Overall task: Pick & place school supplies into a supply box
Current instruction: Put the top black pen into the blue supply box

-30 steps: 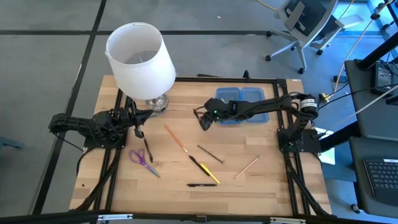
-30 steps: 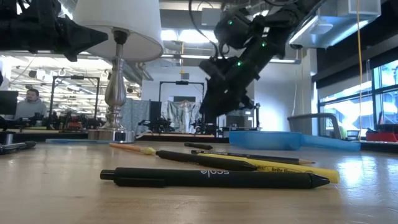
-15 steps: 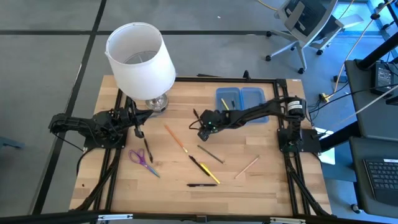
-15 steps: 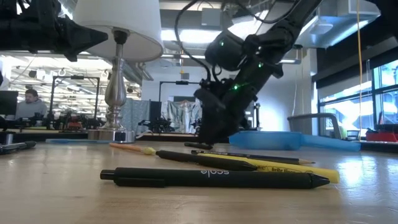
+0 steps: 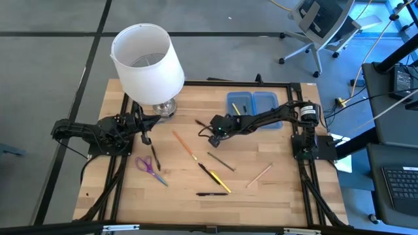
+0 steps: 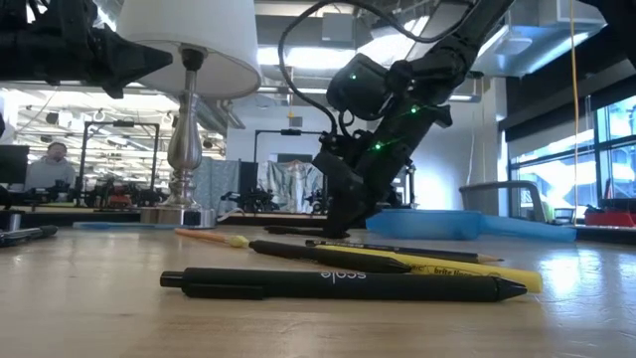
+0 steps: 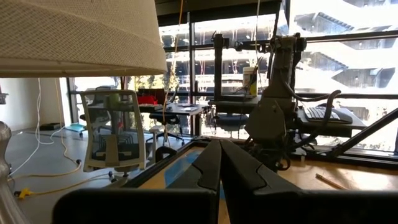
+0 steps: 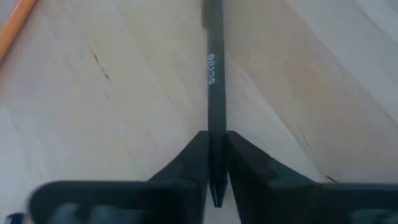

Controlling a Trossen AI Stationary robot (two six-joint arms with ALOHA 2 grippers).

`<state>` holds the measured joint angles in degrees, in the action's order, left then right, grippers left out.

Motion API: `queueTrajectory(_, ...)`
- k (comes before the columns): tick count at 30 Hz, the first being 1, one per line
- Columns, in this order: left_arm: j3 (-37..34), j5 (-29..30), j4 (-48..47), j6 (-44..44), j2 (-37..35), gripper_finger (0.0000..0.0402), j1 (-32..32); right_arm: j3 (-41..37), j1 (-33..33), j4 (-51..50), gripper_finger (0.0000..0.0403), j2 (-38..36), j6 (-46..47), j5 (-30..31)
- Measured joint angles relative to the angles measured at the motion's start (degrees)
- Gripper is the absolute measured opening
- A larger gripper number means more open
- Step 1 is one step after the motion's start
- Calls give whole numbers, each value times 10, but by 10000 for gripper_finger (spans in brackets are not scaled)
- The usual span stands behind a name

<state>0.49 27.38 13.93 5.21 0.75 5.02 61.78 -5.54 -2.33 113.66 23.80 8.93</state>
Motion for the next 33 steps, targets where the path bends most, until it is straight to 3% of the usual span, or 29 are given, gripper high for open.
queueTrajectory(20, 0, 0, 0, 0, 0, 4, 0, 2, 0, -19, 35, -10, 29, -12)
queueTrajectory(28, 0, -3, -4, 0, 0, 4, 0, 72, -1, -113, 36, -41, 13, -21)
queueTrajectory(33, 0, -10, -5, -7, 0, 4, 1, 126, -10, -292, 38, -89, 20, 22)
